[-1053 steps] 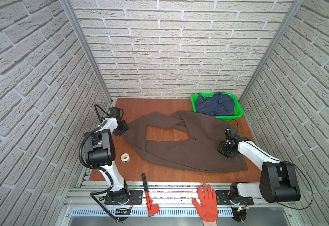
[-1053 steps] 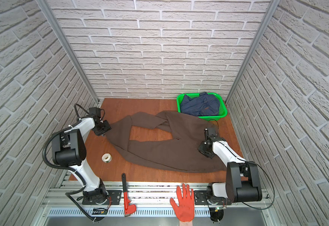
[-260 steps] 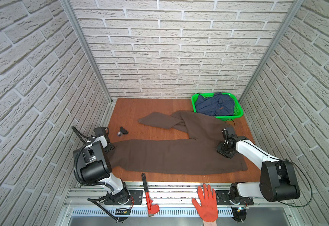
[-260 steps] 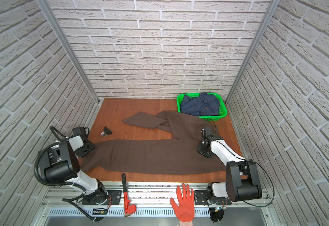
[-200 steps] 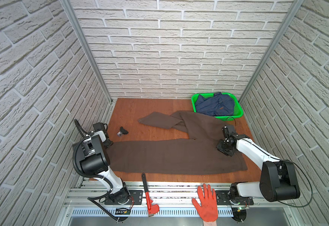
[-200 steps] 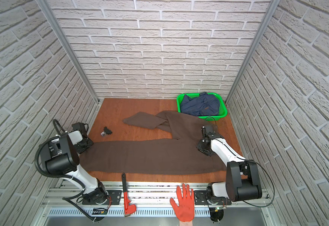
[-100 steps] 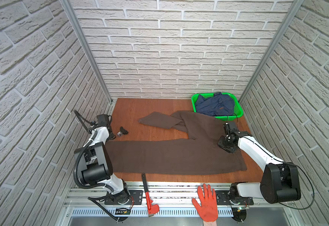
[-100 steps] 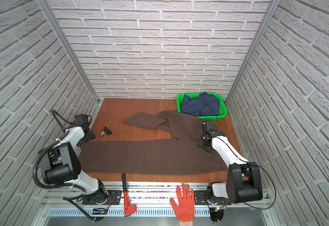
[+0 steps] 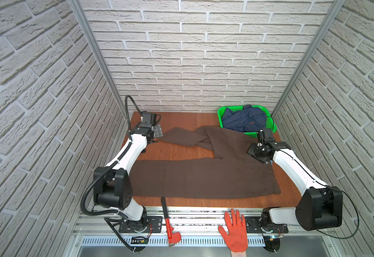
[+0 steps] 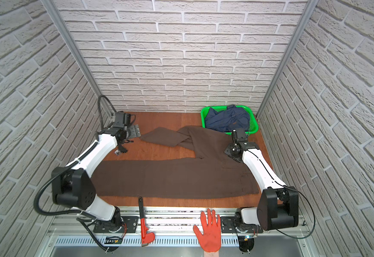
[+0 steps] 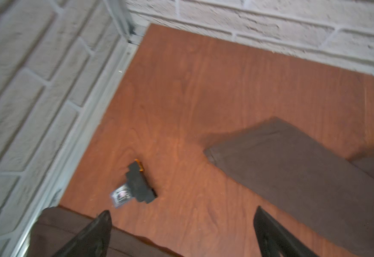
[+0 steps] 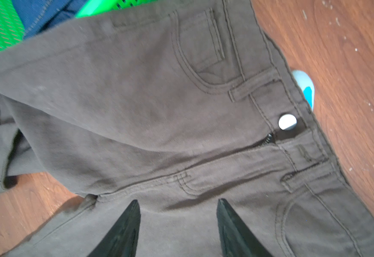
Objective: Fold and stack the trousers
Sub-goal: Flatten out the trousers at the center of the table.
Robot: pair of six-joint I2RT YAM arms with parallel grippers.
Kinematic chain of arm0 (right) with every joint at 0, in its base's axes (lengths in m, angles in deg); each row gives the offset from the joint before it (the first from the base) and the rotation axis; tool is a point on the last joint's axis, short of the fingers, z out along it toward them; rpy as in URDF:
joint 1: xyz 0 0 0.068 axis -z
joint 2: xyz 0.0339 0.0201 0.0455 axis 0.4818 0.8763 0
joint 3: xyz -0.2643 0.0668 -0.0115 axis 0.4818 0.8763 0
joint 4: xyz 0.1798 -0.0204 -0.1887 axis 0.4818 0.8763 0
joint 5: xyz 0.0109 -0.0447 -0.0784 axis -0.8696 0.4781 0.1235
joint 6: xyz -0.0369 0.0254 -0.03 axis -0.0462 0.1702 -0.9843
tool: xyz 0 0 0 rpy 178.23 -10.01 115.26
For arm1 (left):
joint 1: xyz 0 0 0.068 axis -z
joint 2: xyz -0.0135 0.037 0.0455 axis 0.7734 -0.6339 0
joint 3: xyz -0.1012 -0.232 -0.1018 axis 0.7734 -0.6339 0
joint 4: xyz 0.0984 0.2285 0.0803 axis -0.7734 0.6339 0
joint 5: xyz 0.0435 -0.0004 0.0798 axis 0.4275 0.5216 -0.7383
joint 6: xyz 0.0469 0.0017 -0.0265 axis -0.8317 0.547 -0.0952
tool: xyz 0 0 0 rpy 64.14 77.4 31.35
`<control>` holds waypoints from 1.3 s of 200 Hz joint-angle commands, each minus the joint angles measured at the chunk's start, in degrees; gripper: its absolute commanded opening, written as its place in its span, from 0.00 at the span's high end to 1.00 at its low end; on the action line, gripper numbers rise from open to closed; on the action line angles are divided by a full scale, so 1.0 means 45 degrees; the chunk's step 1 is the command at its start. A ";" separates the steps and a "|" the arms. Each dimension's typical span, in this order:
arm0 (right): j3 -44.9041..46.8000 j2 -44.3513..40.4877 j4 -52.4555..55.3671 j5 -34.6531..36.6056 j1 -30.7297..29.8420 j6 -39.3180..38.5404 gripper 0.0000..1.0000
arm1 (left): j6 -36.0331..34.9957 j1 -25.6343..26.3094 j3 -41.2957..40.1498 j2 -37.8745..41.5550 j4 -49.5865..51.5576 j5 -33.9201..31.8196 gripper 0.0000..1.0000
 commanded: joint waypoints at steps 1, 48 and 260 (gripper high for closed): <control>-0.0091 0.0214 -0.0309 -0.0105 -0.0092 0.0181 0.43 | -0.0070 0.0785 0.0931 -0.1423 -0.0056 0.0576 0.02; 0.0305 0.0266 -0.0449 -0.0239 -0.0085 0.0126 0.42 | 0.0581 0.1495 0.1909 -0.3954 -0.0330 0.1257 0.03; 0.0947 0.0473 -0.0532 -0.0551 -0.0195 -0.0020 0.44 | 0.1844 -0.0521 0.1606 -0.5769 -0.2281 0.3346 0.13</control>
